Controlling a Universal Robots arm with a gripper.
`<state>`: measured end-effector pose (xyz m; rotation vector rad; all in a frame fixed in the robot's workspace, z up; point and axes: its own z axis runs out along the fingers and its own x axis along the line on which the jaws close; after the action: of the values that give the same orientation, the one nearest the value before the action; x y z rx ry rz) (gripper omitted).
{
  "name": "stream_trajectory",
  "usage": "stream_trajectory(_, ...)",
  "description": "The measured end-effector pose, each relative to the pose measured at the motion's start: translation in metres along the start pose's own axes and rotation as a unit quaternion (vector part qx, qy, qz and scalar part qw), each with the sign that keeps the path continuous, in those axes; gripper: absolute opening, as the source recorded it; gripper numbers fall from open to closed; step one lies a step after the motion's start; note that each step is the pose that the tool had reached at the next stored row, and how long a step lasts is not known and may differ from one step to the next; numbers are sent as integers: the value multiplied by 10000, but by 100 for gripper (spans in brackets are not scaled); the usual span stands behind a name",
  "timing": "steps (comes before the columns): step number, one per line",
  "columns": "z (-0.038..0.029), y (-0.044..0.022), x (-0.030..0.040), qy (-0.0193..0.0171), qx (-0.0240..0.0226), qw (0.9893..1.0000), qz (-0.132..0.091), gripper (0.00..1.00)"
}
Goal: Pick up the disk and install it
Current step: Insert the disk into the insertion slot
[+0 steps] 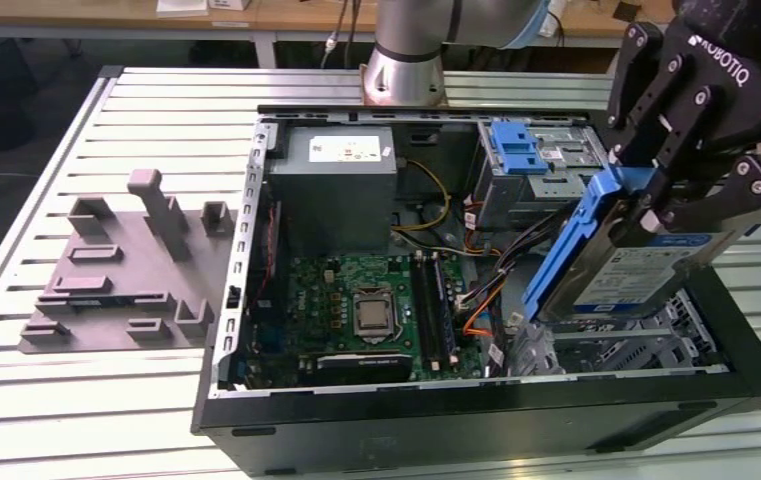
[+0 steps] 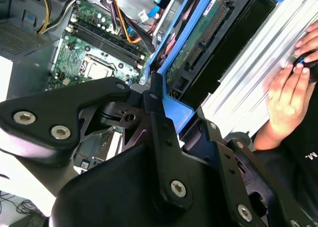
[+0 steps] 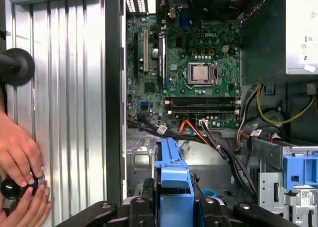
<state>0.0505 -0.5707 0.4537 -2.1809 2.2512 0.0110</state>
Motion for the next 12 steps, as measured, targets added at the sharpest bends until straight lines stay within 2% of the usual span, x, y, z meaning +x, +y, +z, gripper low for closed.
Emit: stream_trajectory(12,37,-152,-6,0,0,10000,-3,36)
